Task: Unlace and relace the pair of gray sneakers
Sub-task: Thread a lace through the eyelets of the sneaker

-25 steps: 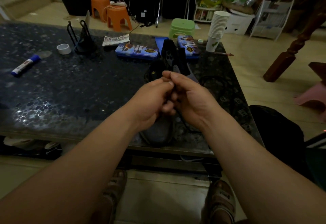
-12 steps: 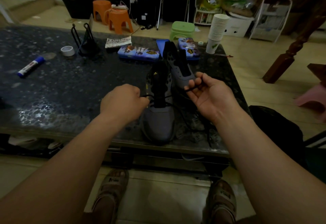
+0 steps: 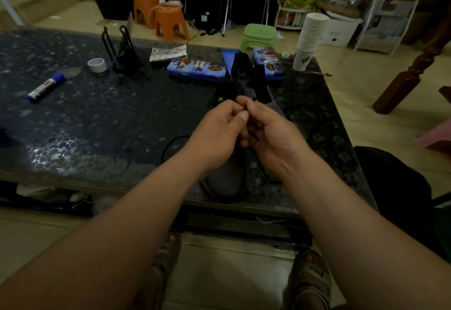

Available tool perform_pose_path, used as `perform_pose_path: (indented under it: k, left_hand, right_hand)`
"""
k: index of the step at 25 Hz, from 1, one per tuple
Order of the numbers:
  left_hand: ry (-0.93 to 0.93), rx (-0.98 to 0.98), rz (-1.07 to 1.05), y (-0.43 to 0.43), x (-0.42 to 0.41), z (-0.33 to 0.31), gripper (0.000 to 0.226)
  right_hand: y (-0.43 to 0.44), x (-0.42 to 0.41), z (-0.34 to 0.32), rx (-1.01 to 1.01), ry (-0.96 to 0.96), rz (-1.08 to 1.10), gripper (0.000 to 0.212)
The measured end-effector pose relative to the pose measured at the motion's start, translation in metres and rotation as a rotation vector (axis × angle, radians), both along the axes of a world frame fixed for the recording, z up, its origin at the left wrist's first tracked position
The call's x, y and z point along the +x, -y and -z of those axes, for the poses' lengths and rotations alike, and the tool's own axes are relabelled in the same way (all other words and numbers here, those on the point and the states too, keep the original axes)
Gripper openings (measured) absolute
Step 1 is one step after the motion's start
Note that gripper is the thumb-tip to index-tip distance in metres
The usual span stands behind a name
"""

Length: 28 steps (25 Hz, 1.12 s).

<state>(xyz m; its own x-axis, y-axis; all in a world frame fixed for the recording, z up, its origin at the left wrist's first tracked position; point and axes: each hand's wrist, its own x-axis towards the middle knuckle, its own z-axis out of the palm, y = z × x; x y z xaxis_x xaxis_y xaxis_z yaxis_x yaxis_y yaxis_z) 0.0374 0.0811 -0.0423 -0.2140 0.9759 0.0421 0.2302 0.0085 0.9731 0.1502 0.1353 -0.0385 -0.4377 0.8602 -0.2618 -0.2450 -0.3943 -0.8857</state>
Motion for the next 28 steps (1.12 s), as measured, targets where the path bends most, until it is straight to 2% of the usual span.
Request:
perform_pose_path:
  k: [1, 5, 7, 10, 12, 13, 14, 16, 18, 20, 23, 26, 28]
  left_hand:
    - [0.013, -0.002, -0.027, 0.001, -0.005, -0.001, 0.023]
    - [-0.379, -0.067, -0.092, 0.012, -0.034, 0.004, 0.043]
    - [-0.387, -0.114, -0.078, 0.017, -0.039, 0.005, 0.042]
    - [-0.321, -0.130, -0.044, 0.019, -0.030, 0.000, 0.032]
    - [-0.314, -0.117, -0.058, 0.017, -0.026, -0.003, 0.027]
    - [-0.341, -0.107, -0.086, 0.015, -0.027, -0.002, 0.025]
    - [-0.383, -0.082, -0.115, 0.013, -0.028, 0.000, 0.023]
    - [-0.436, 0.021, -0.139, 0.013, -0.028, 0.001, 0.018]
    - [-0.470, 0.130, -0.080, 0.016, -0.024, -0.003, 0.015]
    - [-0.512, 0.150, 0.024, 0.020, -0.019, -0.005, 0.015]
    - [-0.651, 0.030, 0.090, 0.023, -0.024, 0.001, 0.018]
    - [-0.677, -0.109, 0.149, 0.022, -0.038, 0.004, 0.022]
    - [-0.659, -0.051, 0.084, 0.019, -0.039, 0.005, 0.013]
  right_hand:
    - [-0.003, 0.002, 0.000, -0.024, 0.000, 0.009, 0.021]
    - [-0.021, 0.022, -0.011, -0.218, -0.263, 0.144, 0.031]
    - [-0.020, 0.026, -0.013, -0.250, -0.292, 0.180, 0.033]
    - [-0.008, 0.018, -0.001, -0.292, -0.145, 0.154, 0.033]
    - [-0.001, 0.019, 0.000, -0.251, 0.093, 0.272, 0.029]
    - [0.003, 0.022, -0.001, -0.156, 0.246, 0.325, 0.028]
    - [0.007, 0.024, -0.003, -0.045, 0.371, 0.304, 0.031]
    - [0.019, 0.022, -0.009, 0.070, 0.458, 0.083, 0.047]
    - [0.025, 0.015, -0.010, 0.015, 0.398, -0.093, 0.052]
    - [0.018, 0.013, -0.010, -0.153, 0.163, -0.025, 0.040]
    - [-0.004, 0.025, -0.013, -0.297, -0.134, 0.139, 0.033]
    - [-0.014, 0.034, -0.007, -0.286, -0.157, 0.245, 0.029]
    - [-0.019, 0.036, 0.000, -0.150, 0.023, 0.235, 0.025]
